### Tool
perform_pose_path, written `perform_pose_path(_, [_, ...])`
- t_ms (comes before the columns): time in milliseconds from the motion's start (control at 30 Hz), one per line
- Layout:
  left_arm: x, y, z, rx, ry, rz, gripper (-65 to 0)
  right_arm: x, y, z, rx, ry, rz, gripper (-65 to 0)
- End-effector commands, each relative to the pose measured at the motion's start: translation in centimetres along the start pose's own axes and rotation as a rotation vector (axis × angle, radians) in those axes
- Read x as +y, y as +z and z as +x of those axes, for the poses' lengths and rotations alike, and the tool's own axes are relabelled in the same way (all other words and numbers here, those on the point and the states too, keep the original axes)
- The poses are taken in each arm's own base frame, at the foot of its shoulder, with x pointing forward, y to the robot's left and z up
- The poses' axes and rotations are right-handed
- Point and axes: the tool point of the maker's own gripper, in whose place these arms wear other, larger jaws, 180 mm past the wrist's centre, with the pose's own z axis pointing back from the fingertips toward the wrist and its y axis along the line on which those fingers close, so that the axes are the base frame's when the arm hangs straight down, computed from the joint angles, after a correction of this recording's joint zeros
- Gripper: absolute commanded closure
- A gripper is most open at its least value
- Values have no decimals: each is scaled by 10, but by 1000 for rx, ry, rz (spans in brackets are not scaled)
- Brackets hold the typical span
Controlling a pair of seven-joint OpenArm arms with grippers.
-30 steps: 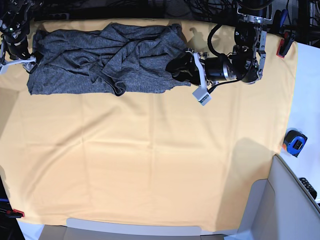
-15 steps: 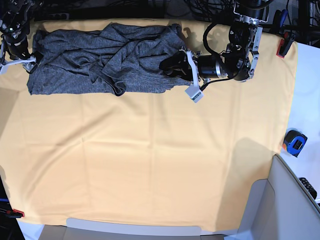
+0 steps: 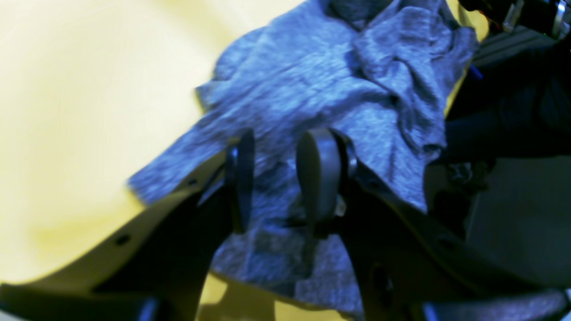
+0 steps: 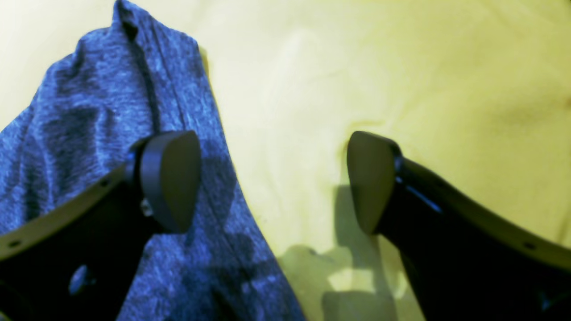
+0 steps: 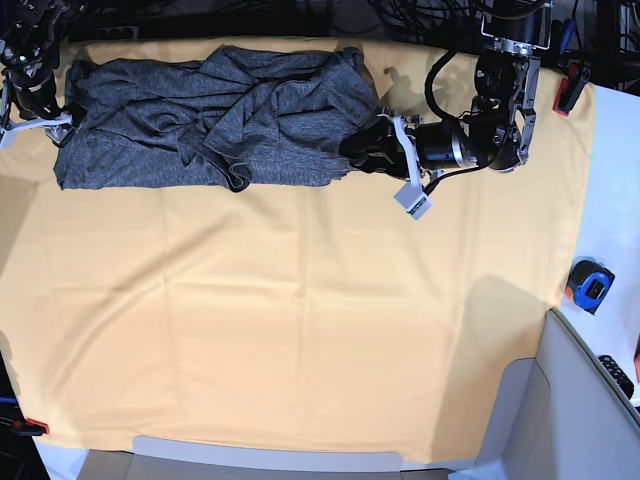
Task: Fold the T-shirt properly
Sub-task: 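Move the left gripper back to the folded end and grasp it, then push the gripped fabric onto the shirt and release with the left gripper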
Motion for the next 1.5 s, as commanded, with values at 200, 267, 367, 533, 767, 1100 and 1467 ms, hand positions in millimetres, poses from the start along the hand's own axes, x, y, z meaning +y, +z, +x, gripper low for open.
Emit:
perform_pose_path(200, [6, -1, 3, 19, -56, 41, -195, 1, 3, 5, -11, 8, 8, -504])
perform_pose_path(267, [5, -6, 1, 31, -64, 51, -196, 1, 3, 5, -11, 8, 8, -504])
perform_pose_path(367, [3, -12, -1, 41, -68, 54, -212, 1, 3, 5, -11, 8, 8, -504])
perform_pose_path(533, [-1, -16, 1, 33, -65, 44, -238, 1, 3, 5, -11, 8, 8, -504])
perform_pose_path(767, [-4, -17, 4, 23, -69, 38, -103, -3, -3, -2, 14, -7, 2, -504])
perform_pose_path(1100, [-33, -7, 24, -34, -173, 24, 0, -2, -3, 0, 8, -6, 3, -504])
perform_pose_path(1467, [-111, -22, 24, -20, -349, -137, 0, -3, -3, -1, 9, -7, 2, -504])
